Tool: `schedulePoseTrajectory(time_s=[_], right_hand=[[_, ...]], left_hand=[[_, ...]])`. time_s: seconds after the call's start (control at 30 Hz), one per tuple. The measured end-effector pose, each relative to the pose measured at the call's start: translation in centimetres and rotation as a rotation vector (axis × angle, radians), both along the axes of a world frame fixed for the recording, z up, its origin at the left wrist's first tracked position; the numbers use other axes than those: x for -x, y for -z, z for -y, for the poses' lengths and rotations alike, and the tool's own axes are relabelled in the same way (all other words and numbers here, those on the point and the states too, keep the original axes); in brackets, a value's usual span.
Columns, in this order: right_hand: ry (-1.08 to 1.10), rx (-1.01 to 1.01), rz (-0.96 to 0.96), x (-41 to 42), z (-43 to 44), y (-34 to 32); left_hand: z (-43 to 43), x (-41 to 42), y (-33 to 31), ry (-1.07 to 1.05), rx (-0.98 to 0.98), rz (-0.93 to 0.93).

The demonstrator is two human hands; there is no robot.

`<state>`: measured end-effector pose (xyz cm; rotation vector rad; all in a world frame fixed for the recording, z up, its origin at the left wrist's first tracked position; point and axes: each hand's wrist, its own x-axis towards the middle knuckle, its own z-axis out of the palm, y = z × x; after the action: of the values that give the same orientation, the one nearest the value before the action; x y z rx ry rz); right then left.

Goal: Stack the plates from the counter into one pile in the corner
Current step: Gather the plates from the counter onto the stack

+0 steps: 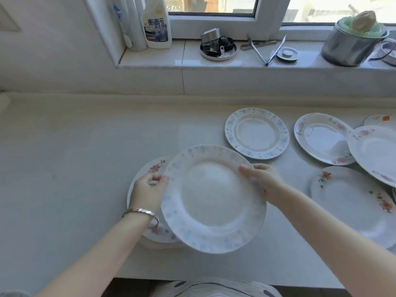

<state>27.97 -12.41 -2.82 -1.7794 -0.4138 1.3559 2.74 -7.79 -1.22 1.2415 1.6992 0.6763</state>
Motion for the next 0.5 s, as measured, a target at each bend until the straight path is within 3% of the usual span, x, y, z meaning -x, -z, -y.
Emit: schedulePoseTrajectory(time_s=[0.23,0.5], right_hand=[[-0.226,0.027,0.448,8.0,-0.9,2.8],[-0.419,0.112,0.762,9.7,-1.5,3.6]], left_hand=[[-3.7,4.6,1.7,0.120,0.113,-0.475],[-4.5,4.3,3.1,0.180,0.228,-0.643]])
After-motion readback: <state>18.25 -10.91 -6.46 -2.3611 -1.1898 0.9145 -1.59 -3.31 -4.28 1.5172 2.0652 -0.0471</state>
